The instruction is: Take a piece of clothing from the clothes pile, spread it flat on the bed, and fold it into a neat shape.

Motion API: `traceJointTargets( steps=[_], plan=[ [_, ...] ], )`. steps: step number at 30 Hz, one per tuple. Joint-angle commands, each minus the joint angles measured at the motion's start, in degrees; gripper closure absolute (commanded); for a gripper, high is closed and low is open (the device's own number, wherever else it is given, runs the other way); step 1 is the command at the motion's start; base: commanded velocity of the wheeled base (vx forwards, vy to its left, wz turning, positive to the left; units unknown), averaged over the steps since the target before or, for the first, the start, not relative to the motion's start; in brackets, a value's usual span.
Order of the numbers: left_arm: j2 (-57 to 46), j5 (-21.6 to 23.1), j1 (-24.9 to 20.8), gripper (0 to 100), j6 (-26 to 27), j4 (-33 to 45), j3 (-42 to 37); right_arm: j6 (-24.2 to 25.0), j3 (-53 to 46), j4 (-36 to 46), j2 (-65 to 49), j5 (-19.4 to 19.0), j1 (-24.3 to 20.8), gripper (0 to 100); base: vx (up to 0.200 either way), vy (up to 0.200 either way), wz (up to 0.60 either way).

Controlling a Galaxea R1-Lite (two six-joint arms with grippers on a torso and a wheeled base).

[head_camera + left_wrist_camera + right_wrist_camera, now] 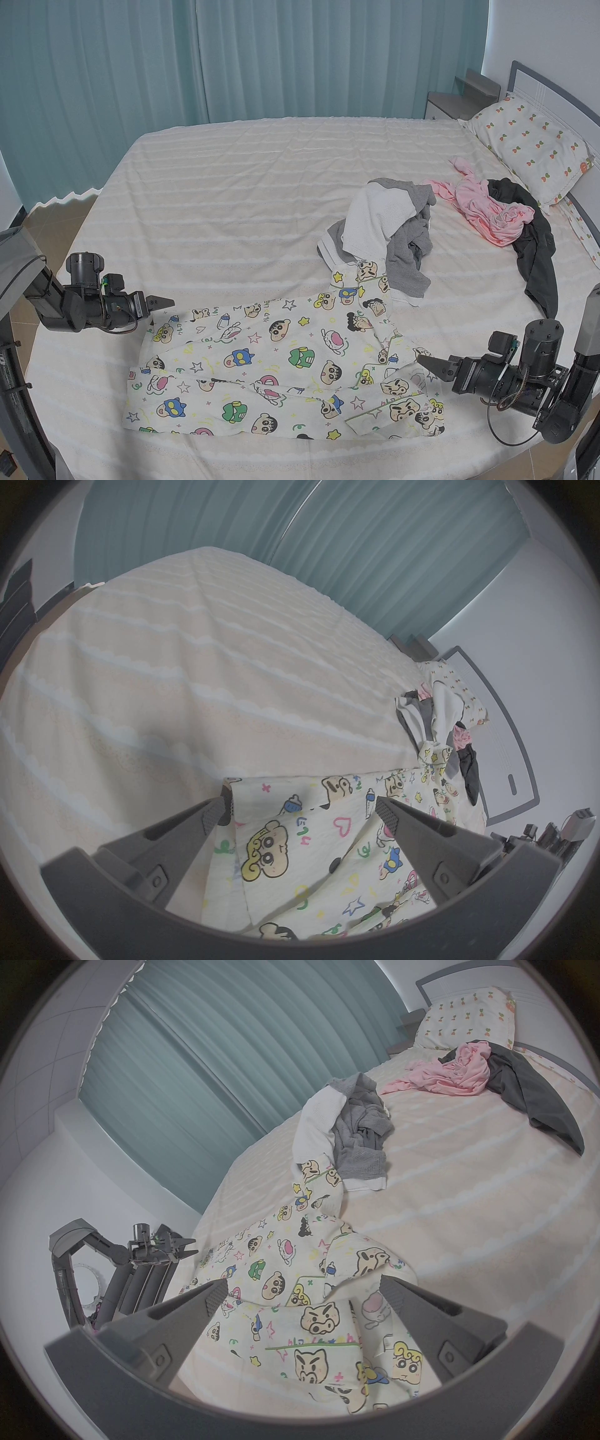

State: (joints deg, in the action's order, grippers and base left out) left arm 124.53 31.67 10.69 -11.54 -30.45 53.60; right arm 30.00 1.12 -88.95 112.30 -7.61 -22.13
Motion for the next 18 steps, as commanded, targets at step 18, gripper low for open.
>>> traceJointTargets(
  steps=[18],
  plan=[
    [4.58, -3.37, -2.78, 0, 0.73, 0.04, 0.19, 0.32, -1.12, -0.87, -0.15, -0.04, -1.25, 0, 0.000, 0.000, 0.00]
  ],
)
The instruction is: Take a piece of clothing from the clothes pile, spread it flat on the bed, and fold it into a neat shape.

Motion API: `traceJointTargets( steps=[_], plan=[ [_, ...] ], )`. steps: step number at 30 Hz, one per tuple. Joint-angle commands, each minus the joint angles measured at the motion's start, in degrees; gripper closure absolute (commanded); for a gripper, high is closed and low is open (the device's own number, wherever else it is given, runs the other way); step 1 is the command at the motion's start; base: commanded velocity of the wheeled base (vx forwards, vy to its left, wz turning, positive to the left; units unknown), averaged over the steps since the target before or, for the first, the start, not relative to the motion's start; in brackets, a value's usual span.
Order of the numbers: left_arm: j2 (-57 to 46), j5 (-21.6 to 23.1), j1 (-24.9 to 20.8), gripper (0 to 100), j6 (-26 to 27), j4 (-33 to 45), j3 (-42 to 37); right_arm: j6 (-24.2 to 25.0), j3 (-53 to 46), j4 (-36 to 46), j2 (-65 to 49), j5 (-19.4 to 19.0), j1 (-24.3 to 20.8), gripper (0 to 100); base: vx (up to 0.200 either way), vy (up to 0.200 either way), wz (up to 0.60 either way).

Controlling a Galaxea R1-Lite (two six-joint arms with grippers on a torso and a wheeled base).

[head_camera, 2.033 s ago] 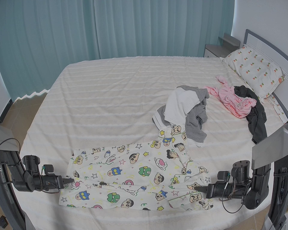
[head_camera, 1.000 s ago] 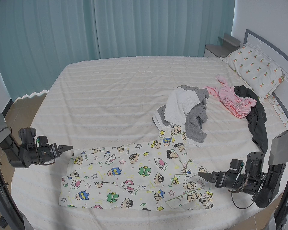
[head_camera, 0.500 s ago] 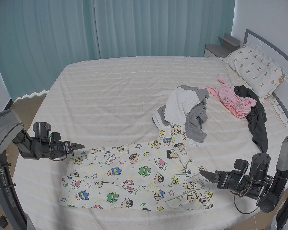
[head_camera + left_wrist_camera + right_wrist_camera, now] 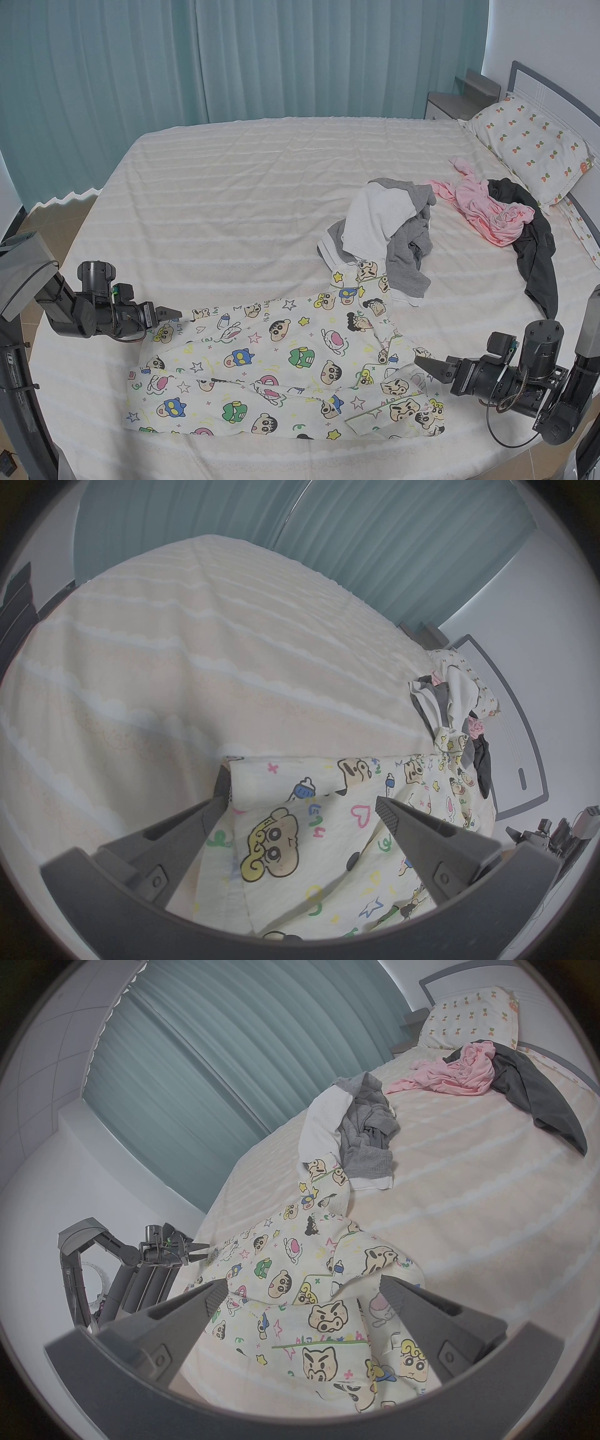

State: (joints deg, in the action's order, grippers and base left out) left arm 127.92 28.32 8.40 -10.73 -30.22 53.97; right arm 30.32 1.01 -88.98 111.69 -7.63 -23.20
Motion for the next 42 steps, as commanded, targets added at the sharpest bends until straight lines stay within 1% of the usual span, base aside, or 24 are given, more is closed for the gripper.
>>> traceJointTargets(
  steps=[1, 7, 8, 12, 15, 27, 32, 42],
  plan=[
    [1.55, -0.02, -0.58, 0, -0.08, -0.19, -0.18, 0.00, -1.01, -0.85, 0.72, -0.02, -0.18, 0, 0.000, 0.000, 0.00],
    [2.51, -0.11, -1.10, 0, 0.01, -0.37, 0.17, 0.18, -1.01, -0.85, 0.90, -0.10, -0.27, 0, 0.000, 0.000, 0.00],
    [2.60, -0.11, -1.10, 100, 0.01, -0.45, 0.26, 0.36, -1.01, -0.85, 0.90, -0.10, -0.27, 0, 0.000, 0.000, 0.00],
    [2.69, -0.37, -1.28, 100, -0.08, -0.37, 1.05, 0.88, -1.01, -0.85, 0.81, -0.19, -0.53, 0, 0.000, 0.000, 0.00],
    [2.69, -1.51, -1.19, 100, -0.17, -0.45, 1.23, 0.88, -1.01, -0.85, 0.81, -0.19, -0.71, 0, 0.000, 0.000, 0.00],
    [2.16, -1.86, -1.10, 100, -0.17, -0.54, 2.81, 0.88, -1.01, -0.85, 0.99, -0.19, -0.71, 0, 0.000, 0.000, 0.00],
    [2.51, -3.71, -1.19, 100, -0.52, -0.37, 6.41, 0.80, -1.01, -0.85, 1.60, -0.19, -0.71, 0, 0.000, 0.000, 0.00],
    [3.92, -3.97, -1.19, 100, -0.87, 0.07, 11.60, 0.71, -0.84, -0.85, 2.30, -0.10, -0.71, 0, 0.000, 0.000, 0.00]
  ],
)
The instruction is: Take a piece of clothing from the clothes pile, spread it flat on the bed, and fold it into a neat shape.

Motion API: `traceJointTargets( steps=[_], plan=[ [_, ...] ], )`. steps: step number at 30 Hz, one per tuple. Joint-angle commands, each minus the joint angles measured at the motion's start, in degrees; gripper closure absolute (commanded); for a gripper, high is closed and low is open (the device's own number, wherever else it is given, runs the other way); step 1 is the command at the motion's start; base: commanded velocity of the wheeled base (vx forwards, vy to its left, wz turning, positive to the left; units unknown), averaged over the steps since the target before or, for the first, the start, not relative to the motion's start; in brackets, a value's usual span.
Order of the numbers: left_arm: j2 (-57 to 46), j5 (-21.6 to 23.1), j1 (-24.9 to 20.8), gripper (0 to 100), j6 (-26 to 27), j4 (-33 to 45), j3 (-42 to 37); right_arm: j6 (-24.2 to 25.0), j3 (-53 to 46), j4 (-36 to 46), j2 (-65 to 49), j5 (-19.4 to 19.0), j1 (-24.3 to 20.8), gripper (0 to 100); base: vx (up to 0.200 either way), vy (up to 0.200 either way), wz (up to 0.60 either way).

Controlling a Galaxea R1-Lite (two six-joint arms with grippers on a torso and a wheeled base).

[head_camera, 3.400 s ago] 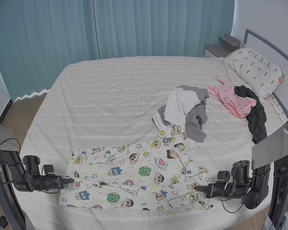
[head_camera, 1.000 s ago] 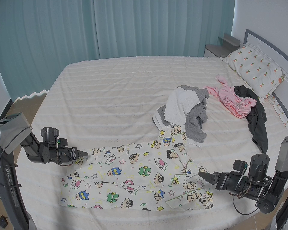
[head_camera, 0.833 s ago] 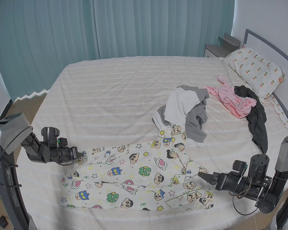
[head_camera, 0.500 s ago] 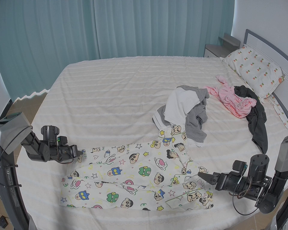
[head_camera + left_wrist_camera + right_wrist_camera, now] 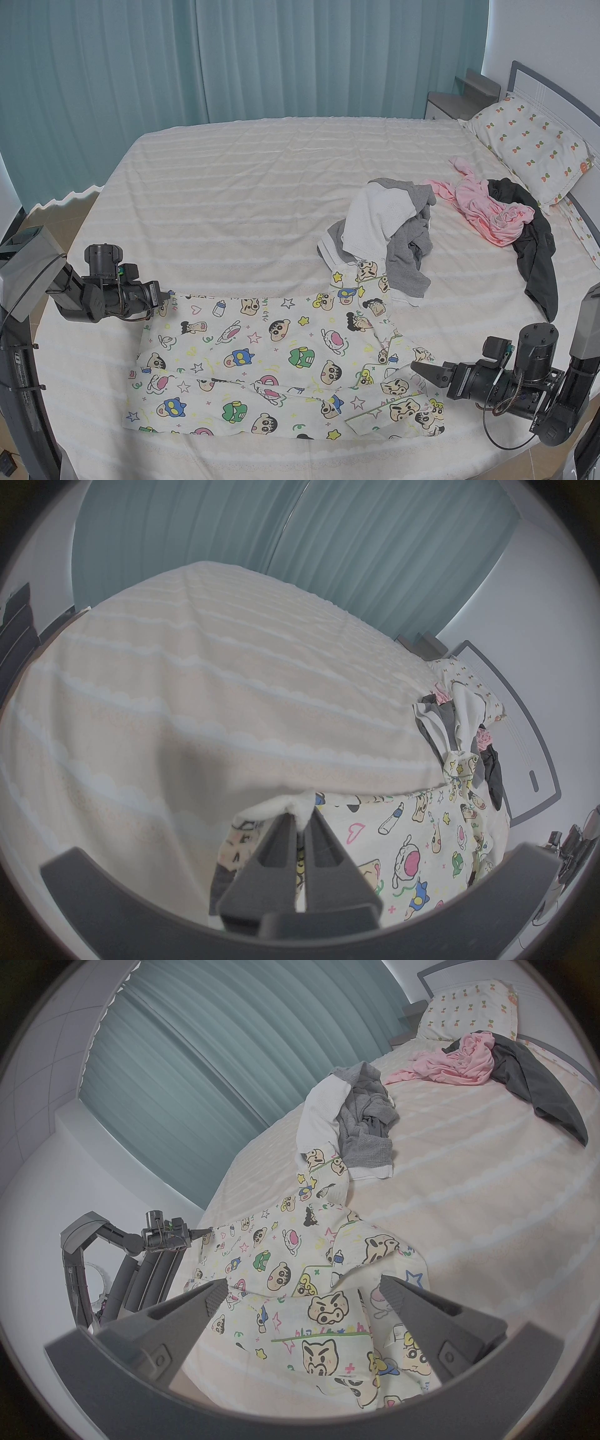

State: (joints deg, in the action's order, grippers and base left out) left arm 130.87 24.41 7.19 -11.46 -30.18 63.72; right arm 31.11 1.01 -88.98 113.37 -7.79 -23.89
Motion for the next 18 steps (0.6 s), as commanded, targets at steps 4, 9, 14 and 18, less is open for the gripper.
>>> traceJointTargets(
  steps=[4, 9, 14, 18],
  plan=[
    [1.94, -1.47, 0.01, 100, -0.23, 0.13, 3.87, -0.08, -0.31, -0.85, 0.71, 0.23, 0.08, 0, 0.000, 0.000, 0.00],
    [2.73, -2.17, 0.01, 100, -0.32, 0.21, 6.42, -0.44, 2.59, -0.85, 0.80, 0.06, 1.22, 0, 0.000, 0.000, 0.00],
    [3.52, -2.61, 0.01, 100, -2.16, 0.13, 7.91, -1.49, 8.57, 1.53, 3.17, -0.03, 2.45, 0, 0.000, 0.000, 0.00],
    [4.75, -3.22, 0.10, 100, -2.25, 0.13, 8.97, -2.90, 17.01, 11.28, 4.05, -0.03, 4.29, 0, 0.000, 0.000, 0.00]
  ],
)
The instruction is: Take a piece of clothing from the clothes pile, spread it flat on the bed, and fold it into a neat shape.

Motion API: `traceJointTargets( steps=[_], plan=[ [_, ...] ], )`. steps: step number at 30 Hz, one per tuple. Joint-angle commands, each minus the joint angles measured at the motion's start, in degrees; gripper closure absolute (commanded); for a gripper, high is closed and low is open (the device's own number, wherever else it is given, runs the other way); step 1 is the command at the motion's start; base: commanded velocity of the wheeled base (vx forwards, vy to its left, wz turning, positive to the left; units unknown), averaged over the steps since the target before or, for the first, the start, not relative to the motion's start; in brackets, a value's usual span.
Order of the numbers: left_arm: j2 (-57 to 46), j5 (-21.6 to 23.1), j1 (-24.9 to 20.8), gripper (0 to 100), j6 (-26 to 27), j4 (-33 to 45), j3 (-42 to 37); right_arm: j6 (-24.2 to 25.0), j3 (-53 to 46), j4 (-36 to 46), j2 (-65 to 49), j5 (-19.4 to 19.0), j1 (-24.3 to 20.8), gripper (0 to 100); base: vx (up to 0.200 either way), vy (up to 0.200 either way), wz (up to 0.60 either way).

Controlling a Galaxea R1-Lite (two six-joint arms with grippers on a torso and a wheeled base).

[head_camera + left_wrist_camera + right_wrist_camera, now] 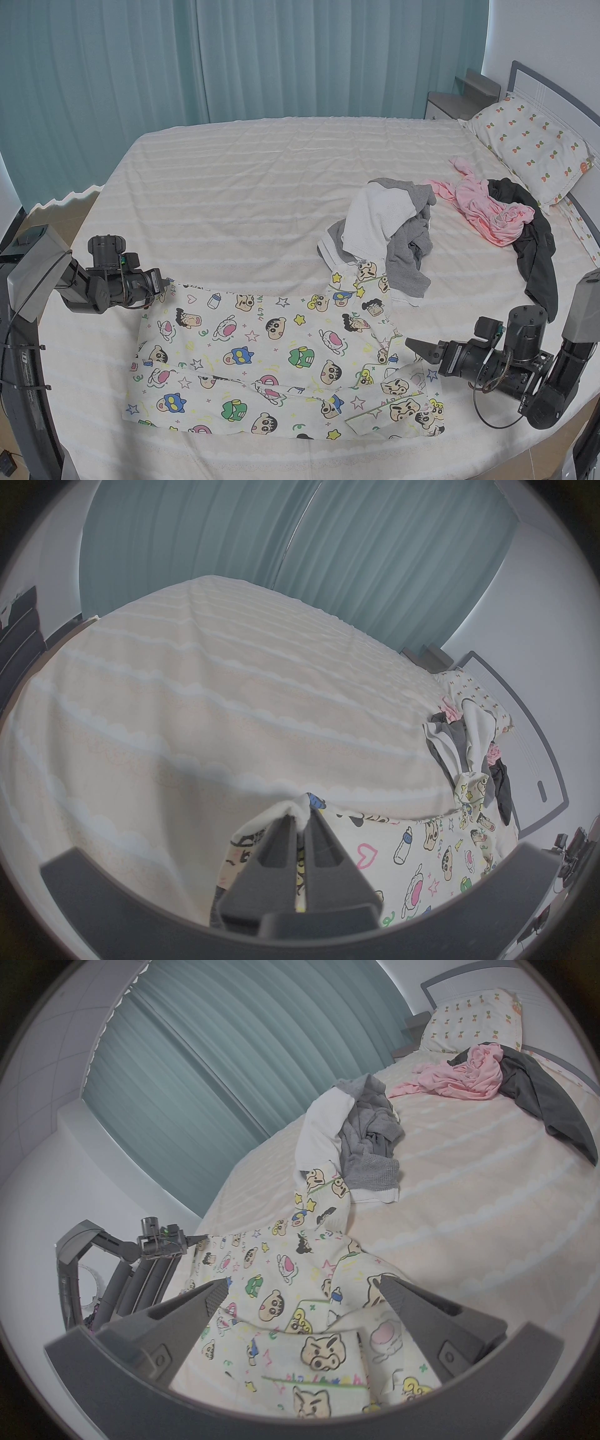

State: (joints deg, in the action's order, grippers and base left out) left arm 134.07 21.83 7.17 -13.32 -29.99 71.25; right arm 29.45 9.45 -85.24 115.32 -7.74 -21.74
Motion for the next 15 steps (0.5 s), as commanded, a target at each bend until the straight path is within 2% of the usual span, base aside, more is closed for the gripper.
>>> traceJointTargets(
  steps=[1, 2, 7, 15],
  plan=[
    [1.54, -0.65, 0.13, 100, -0.39, -0.07, 1.43, -1.24, 8.57, 7.54, 2.10, -0.08, 2.14, 0, 0.000, 0.000, 0.00],
    [1.98, -1.71, 0.13, 100, -0.39, -0.25, 1.96, -1.85, 14.37, 15.10, 2.45, -0.08, 2.66, 0, 0.000, 0.000, 0.00],
    [2.07, -2.41, 0.13, 100, -2.85, -0.51, 2.13, -1.94, 31.07, 34.44, 5.09, -1.31, 3.72, 0, 0.000, 0.000, 0.00],
    [1.98, -2.94, 0.21, 100, -3.46, -0.60, 2.05, -1.94, 46.19, 46.83, 14.14, -3.07, 3.63, 0, 0.000, 0.000, 0.00]
  ],
)
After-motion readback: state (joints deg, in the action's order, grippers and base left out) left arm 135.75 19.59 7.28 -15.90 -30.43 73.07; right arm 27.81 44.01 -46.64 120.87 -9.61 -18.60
